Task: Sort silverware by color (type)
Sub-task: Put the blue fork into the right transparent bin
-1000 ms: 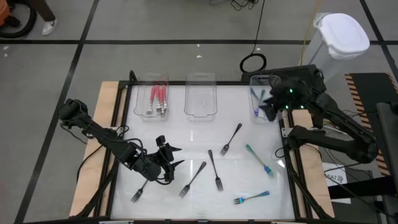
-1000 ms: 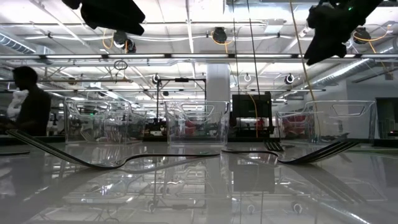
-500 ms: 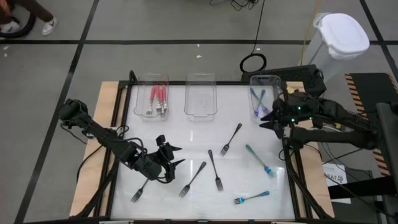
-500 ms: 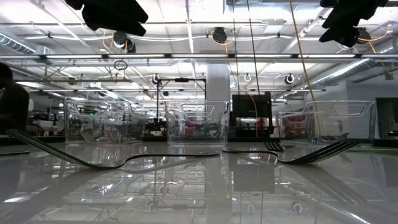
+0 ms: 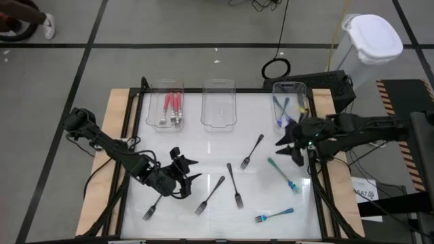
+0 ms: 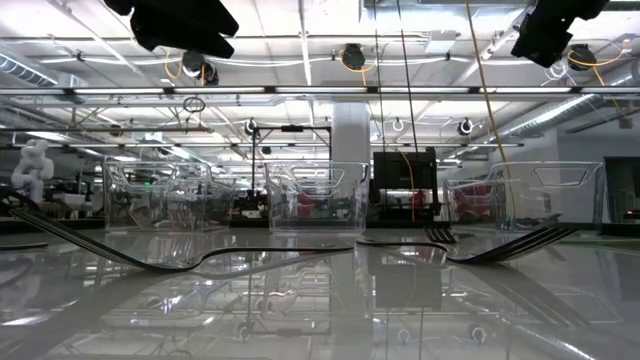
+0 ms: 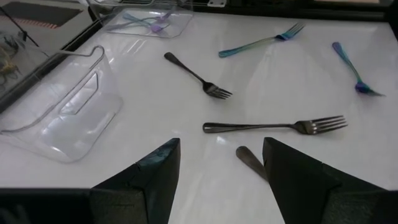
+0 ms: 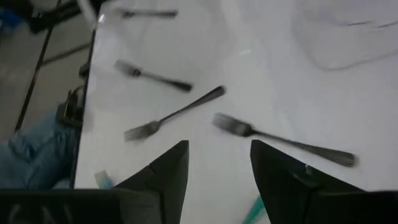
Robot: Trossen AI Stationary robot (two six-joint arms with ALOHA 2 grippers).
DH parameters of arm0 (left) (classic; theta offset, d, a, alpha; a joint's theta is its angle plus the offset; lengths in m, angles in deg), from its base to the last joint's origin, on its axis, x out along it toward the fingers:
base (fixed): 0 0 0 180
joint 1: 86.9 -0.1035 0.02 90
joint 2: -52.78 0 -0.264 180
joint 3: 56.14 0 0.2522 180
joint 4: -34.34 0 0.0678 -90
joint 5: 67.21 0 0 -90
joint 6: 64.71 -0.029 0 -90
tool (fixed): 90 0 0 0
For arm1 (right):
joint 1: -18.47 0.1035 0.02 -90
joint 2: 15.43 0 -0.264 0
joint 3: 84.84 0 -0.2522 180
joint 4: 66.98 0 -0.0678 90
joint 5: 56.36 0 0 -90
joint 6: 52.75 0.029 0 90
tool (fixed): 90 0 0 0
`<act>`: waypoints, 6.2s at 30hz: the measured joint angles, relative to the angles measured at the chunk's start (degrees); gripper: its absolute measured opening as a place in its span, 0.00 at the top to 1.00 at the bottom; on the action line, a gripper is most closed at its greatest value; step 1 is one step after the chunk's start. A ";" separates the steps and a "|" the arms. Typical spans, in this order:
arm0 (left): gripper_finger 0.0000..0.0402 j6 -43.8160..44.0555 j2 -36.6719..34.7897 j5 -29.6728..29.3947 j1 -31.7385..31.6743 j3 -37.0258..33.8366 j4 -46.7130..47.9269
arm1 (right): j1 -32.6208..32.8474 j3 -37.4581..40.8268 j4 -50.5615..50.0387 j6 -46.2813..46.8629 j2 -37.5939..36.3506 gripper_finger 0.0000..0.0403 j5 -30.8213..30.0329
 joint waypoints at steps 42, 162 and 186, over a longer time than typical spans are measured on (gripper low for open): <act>0.43 13.79 24.90 -1.70 5.14 7.62 -31.58 | 48.64 -7.28 8.82 23.60 48.09 0.58 -12.08; 0.70 27.37 33.51 21.27 -20.89 14.80 -33.88 | 17.32 -29.09 -26.02 -11.07 59.45 0.97 -34.32; 1.00 21.32 28.90 22.48 -23.29 14.56 -14.00 | 23.24 -24.92 -29.47 8.46 51.44 0.58 -39.05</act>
